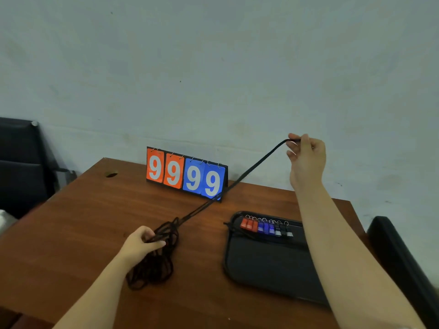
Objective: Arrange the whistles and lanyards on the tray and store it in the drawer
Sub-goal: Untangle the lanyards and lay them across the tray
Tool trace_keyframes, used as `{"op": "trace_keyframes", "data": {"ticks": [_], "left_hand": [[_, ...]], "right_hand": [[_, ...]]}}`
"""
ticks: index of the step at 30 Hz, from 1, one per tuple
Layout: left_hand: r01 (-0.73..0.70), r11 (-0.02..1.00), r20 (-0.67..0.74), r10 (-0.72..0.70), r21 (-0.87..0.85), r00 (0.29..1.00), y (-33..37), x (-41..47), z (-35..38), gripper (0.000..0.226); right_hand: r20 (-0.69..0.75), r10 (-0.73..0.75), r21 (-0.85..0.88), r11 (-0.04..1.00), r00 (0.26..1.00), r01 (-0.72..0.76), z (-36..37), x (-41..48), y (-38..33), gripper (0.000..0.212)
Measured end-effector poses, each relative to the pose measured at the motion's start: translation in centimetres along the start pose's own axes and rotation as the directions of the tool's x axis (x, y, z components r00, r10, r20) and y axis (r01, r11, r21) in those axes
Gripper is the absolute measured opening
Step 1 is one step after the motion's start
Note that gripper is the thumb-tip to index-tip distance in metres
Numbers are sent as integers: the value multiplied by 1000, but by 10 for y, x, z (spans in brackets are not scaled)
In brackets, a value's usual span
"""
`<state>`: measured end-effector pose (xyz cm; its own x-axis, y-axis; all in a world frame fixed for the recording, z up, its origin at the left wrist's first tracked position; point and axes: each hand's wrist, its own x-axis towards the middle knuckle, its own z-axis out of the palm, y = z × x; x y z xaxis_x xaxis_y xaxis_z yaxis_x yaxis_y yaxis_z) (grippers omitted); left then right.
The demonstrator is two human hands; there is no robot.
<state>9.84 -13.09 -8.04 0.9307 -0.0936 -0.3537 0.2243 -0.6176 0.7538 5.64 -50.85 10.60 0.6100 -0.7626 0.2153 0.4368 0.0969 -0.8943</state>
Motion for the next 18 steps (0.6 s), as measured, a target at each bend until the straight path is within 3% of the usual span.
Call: {"op": "trace_keyframes", "data": {"ticks": [2, 5, 7, 11, 14, 16, 18], "left_hand": [[-25, 983, 78, 40, -181, 996, 9, -9, 2, 23], [4, 937, 93, 30, -351, 995, 30, -15, 7, 33], [55, 918, 84, -24, -392, 996, 43, -11, 8, 39], [118, 727, 90, -77, -676, 993, 45, -3, 0, 42], [125, 721, 151, -28, -682, 988, 45, -8, 0, 43], [116, 693, 108, -55, -711, 993, 48, -2, 4, 40], [84, 690, 41, -79, -719, 996, 57, 3, 7, 32]], "right_hand": [[-32, 32, -53, 998, 999, -34, -7, 3, 3, 17], [-14, 191, -8, 982, 982, -191, -12, 1, 7, 22], [3, 238, -170, 957, 971, -234, -16, -1, 12, 22], [9, 77, -558, 828, 997, -59, -46, 5, 26, 24], [-5, -48, -704, 710, 999, 31, -68, 9, 27, 27], [47, -38, -738, 672, 998, 60, -72, 6, 27, 30], [198, 70, -812, 570, 978, 124, -70, -3, 25, 34]]}}
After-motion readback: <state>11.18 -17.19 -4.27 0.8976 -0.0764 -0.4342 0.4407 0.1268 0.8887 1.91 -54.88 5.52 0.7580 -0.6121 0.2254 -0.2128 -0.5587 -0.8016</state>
